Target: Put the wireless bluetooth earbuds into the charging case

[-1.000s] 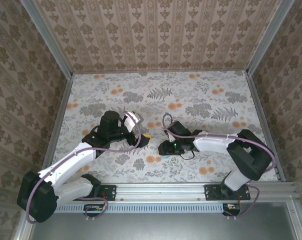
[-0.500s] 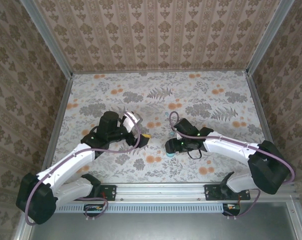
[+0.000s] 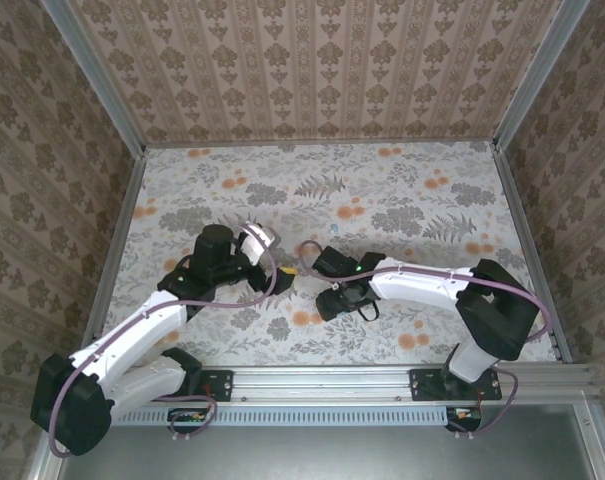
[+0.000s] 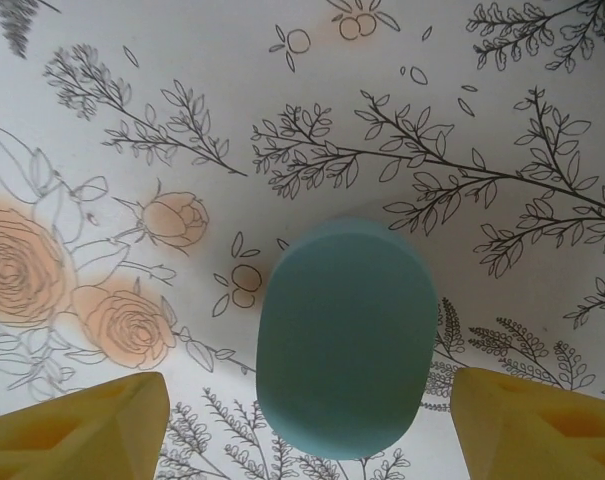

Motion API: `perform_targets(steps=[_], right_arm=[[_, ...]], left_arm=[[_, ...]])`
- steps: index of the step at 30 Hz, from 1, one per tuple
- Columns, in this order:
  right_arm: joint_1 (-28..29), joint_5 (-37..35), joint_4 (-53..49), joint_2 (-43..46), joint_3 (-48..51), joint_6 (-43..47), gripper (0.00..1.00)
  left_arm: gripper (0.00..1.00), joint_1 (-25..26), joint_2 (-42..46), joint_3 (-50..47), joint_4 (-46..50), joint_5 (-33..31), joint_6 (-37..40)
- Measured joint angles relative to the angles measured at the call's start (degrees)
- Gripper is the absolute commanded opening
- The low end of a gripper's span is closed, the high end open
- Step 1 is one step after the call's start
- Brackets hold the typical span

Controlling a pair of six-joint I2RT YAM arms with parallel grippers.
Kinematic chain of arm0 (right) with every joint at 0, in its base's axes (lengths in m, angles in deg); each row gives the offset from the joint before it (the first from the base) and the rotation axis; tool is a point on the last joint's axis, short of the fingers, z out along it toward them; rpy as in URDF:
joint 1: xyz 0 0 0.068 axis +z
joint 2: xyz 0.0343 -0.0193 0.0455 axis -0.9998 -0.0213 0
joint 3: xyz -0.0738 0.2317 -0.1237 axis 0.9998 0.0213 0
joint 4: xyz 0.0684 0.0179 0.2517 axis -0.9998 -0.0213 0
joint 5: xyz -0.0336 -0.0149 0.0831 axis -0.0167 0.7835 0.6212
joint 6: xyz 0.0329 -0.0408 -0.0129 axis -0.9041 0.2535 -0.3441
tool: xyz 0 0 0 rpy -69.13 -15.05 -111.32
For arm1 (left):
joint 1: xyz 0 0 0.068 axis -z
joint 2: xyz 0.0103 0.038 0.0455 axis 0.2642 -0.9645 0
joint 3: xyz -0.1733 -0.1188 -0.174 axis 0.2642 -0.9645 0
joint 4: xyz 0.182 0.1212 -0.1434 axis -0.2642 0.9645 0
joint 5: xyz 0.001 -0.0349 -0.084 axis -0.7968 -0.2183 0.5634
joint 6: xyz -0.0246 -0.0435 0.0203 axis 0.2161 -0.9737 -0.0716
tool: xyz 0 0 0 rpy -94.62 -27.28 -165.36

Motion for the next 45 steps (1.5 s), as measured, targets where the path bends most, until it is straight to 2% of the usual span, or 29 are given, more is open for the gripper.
perform_targets(steps=[4, 17, 23, 28, 33, 39, 45], right_arm=[[0.96, -1.03, -0.20, -1.90, -1.01, -0.02, 0.71], [1.14, -3.91, -0.02, -4.59, -0.85, 0.59, 0.37], [0.85, -2.54, -0.20, -1.01, 0.46, 3.72, 0.34], [-1.92, 4.24, -1.88, 8.68, -0.57, 11.10, 0.33], [-5.11, 11.89, -7.28, 17.42, -7.26, 20.57, 0.33], [-5.49, 18.80, -14.40, 19.08, -16.55, 32.00, 0.33], [-5.09, 22.40, -19.89, 18.08, -21.18, 40.11, 0.33]], left_arm=[[1.00, -0.04, 0.24, -0.28, 0.02, 0.00, 0.00], [1.00, -1.01, 2.58, -1.03, -0.09, -0.44, -0.07], [1.00, -3.13, 6.69, -2.73, -0.31, 0.76, -0.28], [1.00, -6.25, 10.91, -2.86, -1.60, 7.04, -0.22], [0.97, -7.41, 12.76, -2.51, -3.96, 17.62, 0.42], [0.91, -7.39, 9.49, 1.99, -3.34, 29.51, 2.60], [0.89, -3.26, 4.59, 6.38, -1.11, 34.40, 6.38]])
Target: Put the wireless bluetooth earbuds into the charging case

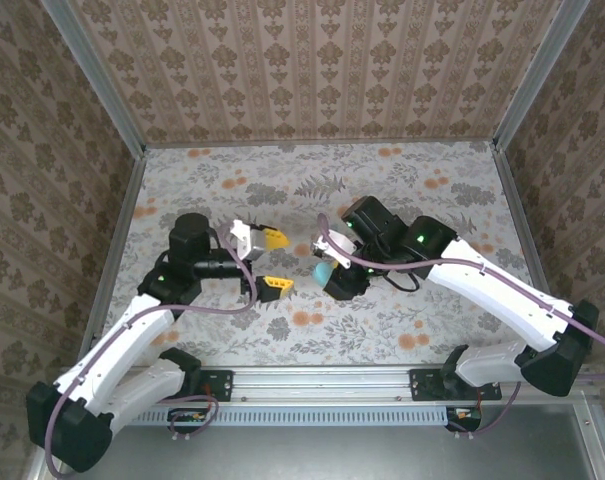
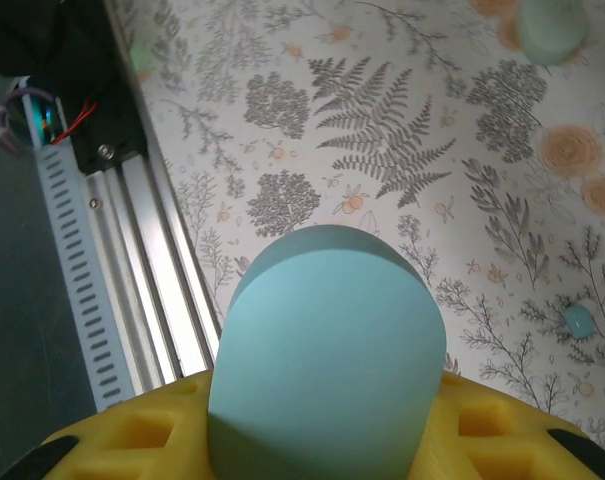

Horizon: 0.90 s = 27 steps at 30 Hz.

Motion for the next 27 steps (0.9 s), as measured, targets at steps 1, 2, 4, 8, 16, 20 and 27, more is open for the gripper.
perform_targets(steps=[1, 2, 4, 8, 16, 20, 27], right_arm=[[0.11, 0.26, -0.37, -0.22, -0.44, 1.03, 0.34], [0.28, 0.50, -0.90, -0.50, -0.92, 2.03, 0.34], [0.63, 1.11, -1.18, -0.90, -1.51, 3.78, 0.33], [1.05, 1.99, -1.29, -1.40, -2.01, 6.73, 0.33], [1.36, 4.04, -1.25, -1.60, -2.08, 10.27, 0.33], [1.42, 4.20, -0.94, -1.60, -2.45, 11.19, 0.32], [1.64, 4.22, -0.81, -1.60, -2.45, 11.58, 0.32]], left_arm=[[0.88, 0.61, -0.55, 0.24, 0.35, 0.44, 0.44], [0.87, 1.22, -1.18, 0.50, 0.66, 0.90, 0.72], [0.85, 2.12, -2.58, 0.85, 1.16, 1.84, 1.20], [0.82, 3.45, -5.66, 2.19, 2.38, 3.54, 1.79], [0.81, 4.24, -8.39, 5.14, 5.14, 5.11, 3.19], [0.80, 4.83, -9.77, 5.40, 5.79, 5.14, 3.50], [0.76, 5.92, -11.45, 5.86, 6.01, 5.18, 3.52]])
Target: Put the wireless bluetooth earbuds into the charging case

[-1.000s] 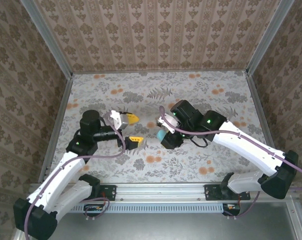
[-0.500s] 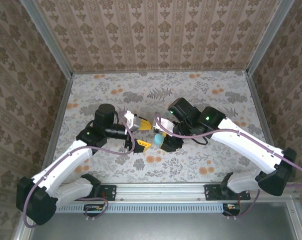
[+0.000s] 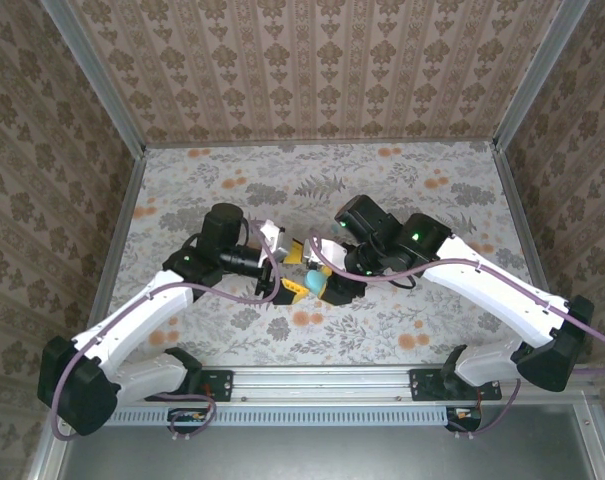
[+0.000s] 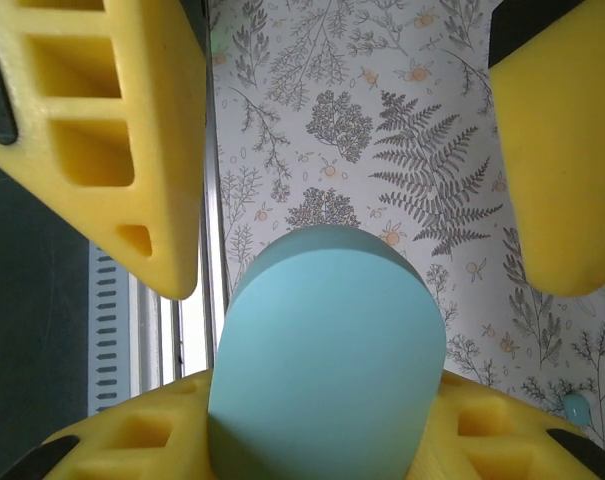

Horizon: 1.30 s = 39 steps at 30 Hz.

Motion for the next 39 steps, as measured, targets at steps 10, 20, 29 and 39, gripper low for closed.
perform_targets(steps=[10, 20, 29, 39], right_arm=[[0.04, 0.00, 1.57, 0.11, 0.00, 0.00, 0.32], [0.07, 0.02, 2.62, 0.90, 0.07, 0.00, 0.31], [0.04, 0.02, 2.69, 1.03, 0.28, 0.00, 0.31], [0.02, -0.22, 3.91, 1.77, 1.27, -0.39, 0.67]], left_arm=[[0.76, 0.76, -1.11, 1.11, 0.28, 0.61, 0.37], [0.72, 1.22, -1.66, 1.11, 0.72, 0.61, 0.68], [0.53, 1.22, -1.73, 1.22, 1.11, 0.94, 1.38], [0.36, 1.27, -2.01, 1.29, 1.05, 2.01, 1.36]])
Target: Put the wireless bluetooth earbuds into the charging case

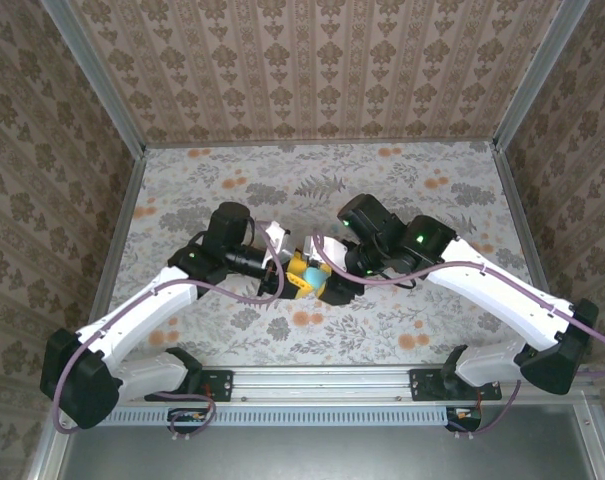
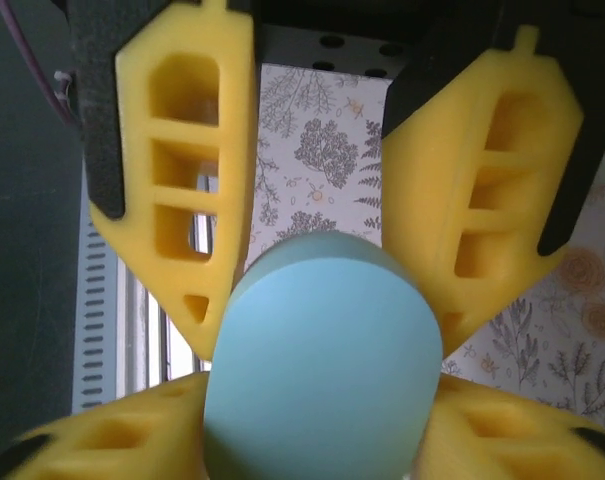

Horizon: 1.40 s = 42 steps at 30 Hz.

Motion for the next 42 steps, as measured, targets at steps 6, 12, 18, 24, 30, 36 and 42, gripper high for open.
perform_targets(steps=[6, 12, 18, 24, 30, 36, 42], right_arm=[[-4.92, 2.16, 7.19, 6.80, 5.60, -5.51, 0.87], [-7.08, -0.24, 17.51, 15.15, 10.14, -15.06, 0.89], [-6.58, -3.08, 23.23, 12.81, 10.49, -20.90, 0.88], [-5.49, -2.97, 26.34, 7.76, 10.51, -23.61, 0.89], [-5.18, -2.69, 28.55, 5.25, 10.51, -24.02, 0.89], [-5.18, -2.56, 28.79, 2.27, 9.68, -23.98, 0.87], [-5.86, -2.56, 27.56, 0.57, 7.48, -23.78, 0.87]], left_arm=[[0.34, -3.26, 1.11, -2.01, -5.22, -0.74, -4.90], [0.34, -7.87, 6.29, -6.16, -10.49, -3.72, -10.36], [0.34, -9.94, 10.10, -9.05, -16.06, -7.19, -15.32], [0.33, -9.99, 11.47, -10.62, -18.99, -9.31, -18.56], [0.33, -9.99, 12.26, -11.61, -20.79, -10.19, -20.44], [0.33, -9.99, 12.31, -11.72, -21.97, -10.36, -21.18], [0.33, -10.36, 12.81, -12.09, -22.56, -11.43, -21.51]])
